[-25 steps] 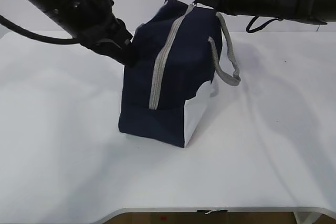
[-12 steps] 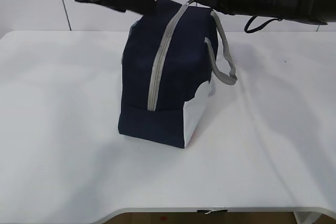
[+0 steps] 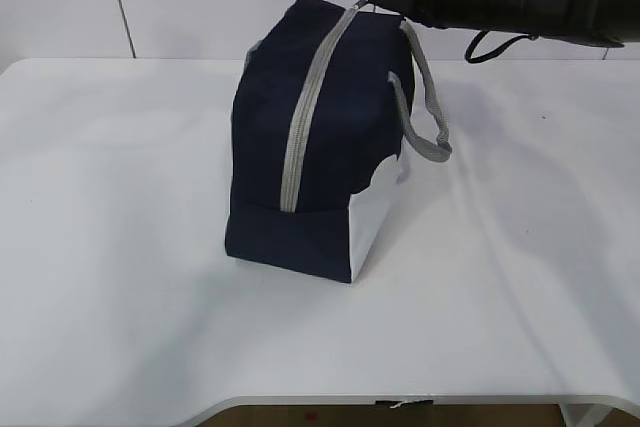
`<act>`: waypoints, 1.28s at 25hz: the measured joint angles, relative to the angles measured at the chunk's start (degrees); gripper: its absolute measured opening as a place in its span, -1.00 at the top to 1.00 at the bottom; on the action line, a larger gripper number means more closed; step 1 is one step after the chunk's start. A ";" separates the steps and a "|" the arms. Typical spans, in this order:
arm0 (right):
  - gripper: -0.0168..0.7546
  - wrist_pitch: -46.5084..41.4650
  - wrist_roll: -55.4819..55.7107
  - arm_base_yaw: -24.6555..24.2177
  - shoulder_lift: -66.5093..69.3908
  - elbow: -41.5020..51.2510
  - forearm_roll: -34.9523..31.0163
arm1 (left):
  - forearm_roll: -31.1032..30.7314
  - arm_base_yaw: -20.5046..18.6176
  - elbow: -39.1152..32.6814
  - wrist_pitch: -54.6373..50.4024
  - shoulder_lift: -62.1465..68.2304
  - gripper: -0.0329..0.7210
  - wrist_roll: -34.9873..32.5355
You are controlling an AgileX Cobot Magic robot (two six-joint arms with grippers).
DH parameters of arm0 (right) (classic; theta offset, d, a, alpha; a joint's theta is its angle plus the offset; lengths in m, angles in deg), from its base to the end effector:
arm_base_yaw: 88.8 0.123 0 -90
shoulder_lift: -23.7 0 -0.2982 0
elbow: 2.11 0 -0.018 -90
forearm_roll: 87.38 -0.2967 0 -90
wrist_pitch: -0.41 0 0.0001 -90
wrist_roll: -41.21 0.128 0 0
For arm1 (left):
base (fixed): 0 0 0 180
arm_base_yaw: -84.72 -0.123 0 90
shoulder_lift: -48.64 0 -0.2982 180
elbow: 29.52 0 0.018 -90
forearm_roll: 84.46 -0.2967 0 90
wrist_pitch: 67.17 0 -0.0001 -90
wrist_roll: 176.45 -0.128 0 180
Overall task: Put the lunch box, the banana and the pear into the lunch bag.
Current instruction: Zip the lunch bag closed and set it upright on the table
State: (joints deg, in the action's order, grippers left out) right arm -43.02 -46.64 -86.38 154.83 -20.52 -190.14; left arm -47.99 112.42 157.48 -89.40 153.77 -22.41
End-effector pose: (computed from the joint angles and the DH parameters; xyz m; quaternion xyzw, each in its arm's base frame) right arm 0.5658 0.1099 0.2317 -0.1195 0.7456 0.3848 0.5308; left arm 0.4168 -0.2514 0.3313 0.2002 0.8222 -0.2539 0.4685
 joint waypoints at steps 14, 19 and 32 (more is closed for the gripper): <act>0.94 -0.13 0.00 0.00 0.00 0.00 0.30 | 1.30 -0.76 12.72 -0.69 13.05 -0.21 0.17; 0.94 -0.13 0.00 0.00 0.00 0.00 0.39 | 1.81 -1.93 13.52 -0.92 15.61 -0.21 1.10; 0.94 -0.13 0.00 0.00 0.00 0.00 0.39 | 6.18 -2.15 13.75 0.75 18.19 0.20 1.43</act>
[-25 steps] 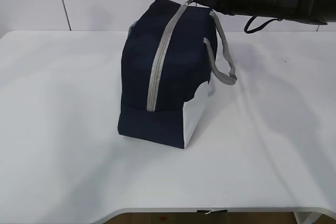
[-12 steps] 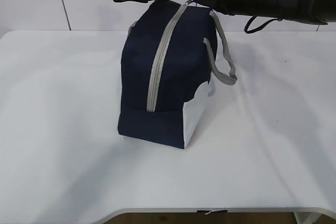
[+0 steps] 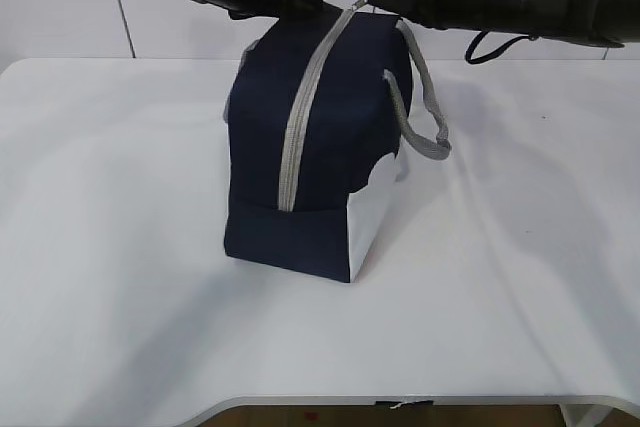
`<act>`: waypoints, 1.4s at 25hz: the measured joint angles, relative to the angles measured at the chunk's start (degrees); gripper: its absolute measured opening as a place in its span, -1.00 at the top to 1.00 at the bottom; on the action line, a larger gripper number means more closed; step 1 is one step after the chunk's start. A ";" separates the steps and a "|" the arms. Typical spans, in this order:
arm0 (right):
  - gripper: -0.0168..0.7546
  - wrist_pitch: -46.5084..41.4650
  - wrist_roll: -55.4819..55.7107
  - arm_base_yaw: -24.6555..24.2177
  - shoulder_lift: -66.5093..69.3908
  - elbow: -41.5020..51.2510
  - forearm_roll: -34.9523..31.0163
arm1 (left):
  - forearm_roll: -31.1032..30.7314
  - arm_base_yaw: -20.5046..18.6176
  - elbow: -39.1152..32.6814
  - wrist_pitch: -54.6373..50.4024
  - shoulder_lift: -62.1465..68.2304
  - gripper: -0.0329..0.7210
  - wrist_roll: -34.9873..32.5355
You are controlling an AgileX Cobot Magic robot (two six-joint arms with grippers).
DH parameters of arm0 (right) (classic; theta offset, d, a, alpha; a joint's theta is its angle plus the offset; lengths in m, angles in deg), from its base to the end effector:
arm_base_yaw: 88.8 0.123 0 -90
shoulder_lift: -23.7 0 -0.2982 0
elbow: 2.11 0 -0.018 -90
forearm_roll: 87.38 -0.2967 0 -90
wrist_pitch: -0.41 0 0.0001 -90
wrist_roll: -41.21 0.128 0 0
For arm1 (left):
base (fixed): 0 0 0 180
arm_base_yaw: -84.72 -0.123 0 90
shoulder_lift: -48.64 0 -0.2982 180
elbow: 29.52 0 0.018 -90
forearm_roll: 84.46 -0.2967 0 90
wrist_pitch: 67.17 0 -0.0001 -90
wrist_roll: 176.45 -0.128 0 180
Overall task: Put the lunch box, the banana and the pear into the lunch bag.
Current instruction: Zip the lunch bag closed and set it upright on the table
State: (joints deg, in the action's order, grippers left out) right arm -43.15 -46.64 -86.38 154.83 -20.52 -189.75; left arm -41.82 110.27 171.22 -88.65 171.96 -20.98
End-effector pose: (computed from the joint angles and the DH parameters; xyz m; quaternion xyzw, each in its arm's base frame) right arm 0.5654 0.1102 0.2313 -0.1228 0.7462 0.3840 0.5298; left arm 0.4969 -0.2728 0.2655 0.1341 0.8455 -0.2801 0.4344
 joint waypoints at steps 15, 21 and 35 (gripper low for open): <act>0.94 0.35 0.00 0.00 0.00 0.00 0.00 | 1.12 0.11 0.28 -1.70 0.12 0.86 -1.42; 0.94 0.35 0.34 0.00 0.00 0.00 0.00 | 3.57 0.11 0.28 -5.71 -1.56 0.86 -7.44; 0.94 1.11 1.47 0.00 0.00 0.00 -0.22 | 12.43 0.11 0.28 -10.89 -4.98 0.86 -22.87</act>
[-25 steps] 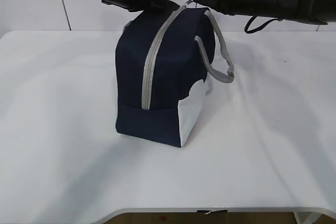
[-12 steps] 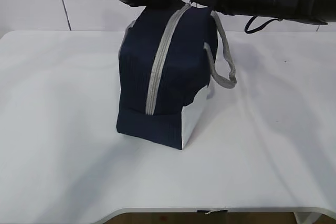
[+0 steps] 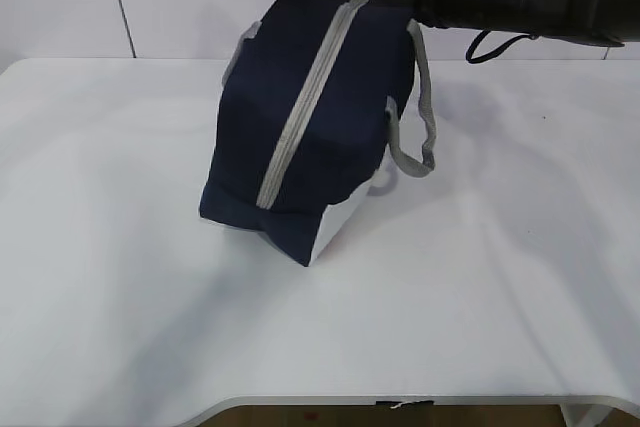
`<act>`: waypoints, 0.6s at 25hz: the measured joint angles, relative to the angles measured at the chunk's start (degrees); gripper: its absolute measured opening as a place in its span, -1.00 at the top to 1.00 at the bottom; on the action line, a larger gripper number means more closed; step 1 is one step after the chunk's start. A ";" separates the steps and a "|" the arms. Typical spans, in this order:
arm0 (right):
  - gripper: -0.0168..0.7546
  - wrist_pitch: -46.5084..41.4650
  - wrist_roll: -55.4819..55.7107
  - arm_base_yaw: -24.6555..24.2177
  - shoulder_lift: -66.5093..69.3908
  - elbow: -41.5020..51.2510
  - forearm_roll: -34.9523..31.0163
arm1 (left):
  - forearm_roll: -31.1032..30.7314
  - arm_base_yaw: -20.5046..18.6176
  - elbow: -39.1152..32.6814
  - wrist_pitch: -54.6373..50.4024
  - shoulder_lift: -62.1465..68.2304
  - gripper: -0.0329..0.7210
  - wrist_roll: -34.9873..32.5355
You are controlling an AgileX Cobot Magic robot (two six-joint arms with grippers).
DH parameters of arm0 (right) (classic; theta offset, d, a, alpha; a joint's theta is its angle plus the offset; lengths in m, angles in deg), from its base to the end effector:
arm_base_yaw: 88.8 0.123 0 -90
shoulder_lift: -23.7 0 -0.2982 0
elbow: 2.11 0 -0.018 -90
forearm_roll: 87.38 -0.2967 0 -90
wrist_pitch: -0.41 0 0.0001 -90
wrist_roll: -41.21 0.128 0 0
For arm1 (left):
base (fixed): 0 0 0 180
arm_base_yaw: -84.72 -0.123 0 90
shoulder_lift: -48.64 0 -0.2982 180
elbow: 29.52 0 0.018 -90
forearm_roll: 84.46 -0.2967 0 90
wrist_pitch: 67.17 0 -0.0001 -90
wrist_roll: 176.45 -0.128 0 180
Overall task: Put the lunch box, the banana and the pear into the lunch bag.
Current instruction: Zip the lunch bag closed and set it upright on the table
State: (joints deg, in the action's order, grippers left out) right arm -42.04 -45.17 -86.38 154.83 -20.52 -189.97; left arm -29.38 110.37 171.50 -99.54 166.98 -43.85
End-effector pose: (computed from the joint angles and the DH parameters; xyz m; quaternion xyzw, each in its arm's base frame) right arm 0.5670 0.1084 0.2306 -0.1064 0.7505 0.3845 0.5268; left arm 0.4627 -0.2846 0.3128 0.2782 0.7927 -0.3120 0.4437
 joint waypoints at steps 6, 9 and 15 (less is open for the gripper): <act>0.94 0.00 1.69 0.00 0.00 0.00 0.00 | 0.10 0.00 0.00 -2.16 -1.80 0.86 -2.92; 0.94 0.00 2.18 0.00 0.00 -0.04 0.00 | 1.20 0.00 0.00 -2.42 -2.63 0.87 -4.82; 0.94 -2.38 3.69 0.00 0.57 -0.13 -0.12 | 3.27 -0.10 0.00 -2.53 -3.78 0.87 -6.50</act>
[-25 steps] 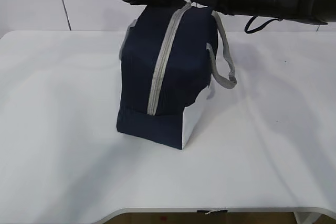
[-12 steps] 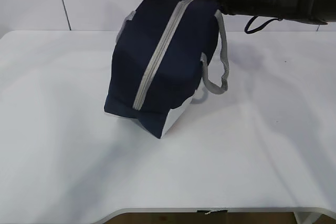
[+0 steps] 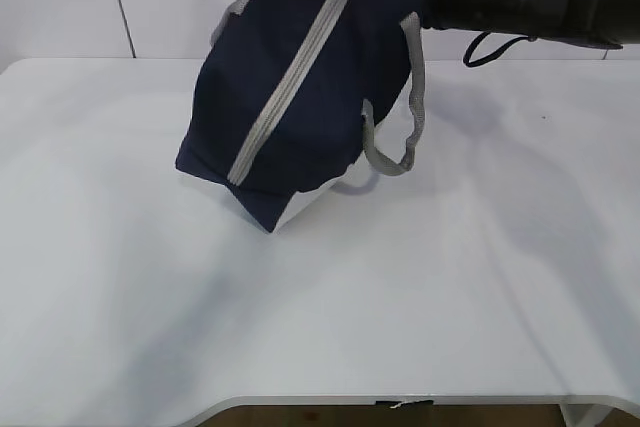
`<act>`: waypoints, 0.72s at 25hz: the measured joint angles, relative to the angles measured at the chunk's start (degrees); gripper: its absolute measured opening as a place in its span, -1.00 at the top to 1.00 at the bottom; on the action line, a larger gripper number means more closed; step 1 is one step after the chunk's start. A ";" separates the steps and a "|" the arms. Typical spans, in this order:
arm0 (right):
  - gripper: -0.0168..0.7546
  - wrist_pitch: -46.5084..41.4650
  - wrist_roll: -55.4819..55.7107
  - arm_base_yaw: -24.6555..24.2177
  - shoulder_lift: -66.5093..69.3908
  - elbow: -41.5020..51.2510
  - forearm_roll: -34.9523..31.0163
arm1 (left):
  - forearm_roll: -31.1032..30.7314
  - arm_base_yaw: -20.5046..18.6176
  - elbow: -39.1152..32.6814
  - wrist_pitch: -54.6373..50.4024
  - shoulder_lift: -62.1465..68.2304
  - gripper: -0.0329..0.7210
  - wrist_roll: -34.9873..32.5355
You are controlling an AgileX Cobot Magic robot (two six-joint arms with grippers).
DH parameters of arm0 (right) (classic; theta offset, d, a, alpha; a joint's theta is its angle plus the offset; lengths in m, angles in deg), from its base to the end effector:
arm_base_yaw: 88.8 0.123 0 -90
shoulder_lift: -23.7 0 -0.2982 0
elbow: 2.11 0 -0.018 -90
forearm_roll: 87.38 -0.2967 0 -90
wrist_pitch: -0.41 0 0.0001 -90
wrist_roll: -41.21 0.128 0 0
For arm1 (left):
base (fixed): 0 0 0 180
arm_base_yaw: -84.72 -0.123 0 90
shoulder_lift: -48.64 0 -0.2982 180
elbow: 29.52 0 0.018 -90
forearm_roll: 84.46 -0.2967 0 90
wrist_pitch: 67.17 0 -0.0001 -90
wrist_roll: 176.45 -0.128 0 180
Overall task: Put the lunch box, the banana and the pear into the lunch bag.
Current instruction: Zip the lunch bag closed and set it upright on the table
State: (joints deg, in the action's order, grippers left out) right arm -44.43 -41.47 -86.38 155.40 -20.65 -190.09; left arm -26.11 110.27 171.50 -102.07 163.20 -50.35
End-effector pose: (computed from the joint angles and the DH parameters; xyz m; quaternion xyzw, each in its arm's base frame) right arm 0.5652 0.1121 0.2281 -0.0915 0.7482 0.4173 0.5077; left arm 0.4454 -0.2821 0.3490 0.3189 0.7573 -0.3191 0.4723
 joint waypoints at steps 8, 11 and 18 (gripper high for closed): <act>0.93 -1.36 0.50 -0.13 0.66 -0.26 -0.10 | 0.14 0.00 0.00 -0.22 -0.03 0.87 -0.15; 0.77 -2.86 0.50 -0.58 0.74 -1.48 0.00 | 0.59 0.00 0.00 -0.36 -0.24 0.87 -0.15; 0.02 -6.38 2.34 -2.36 0.14 -6.60 5.98 | 1.08 0.00 0.00 -1.08 -0.47 0.87 -0.24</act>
State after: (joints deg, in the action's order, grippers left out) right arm -50.80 -39.14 -88.74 155.54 -27.25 -184.10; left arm -25.03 110.27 171.50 -103.15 162.73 -50.59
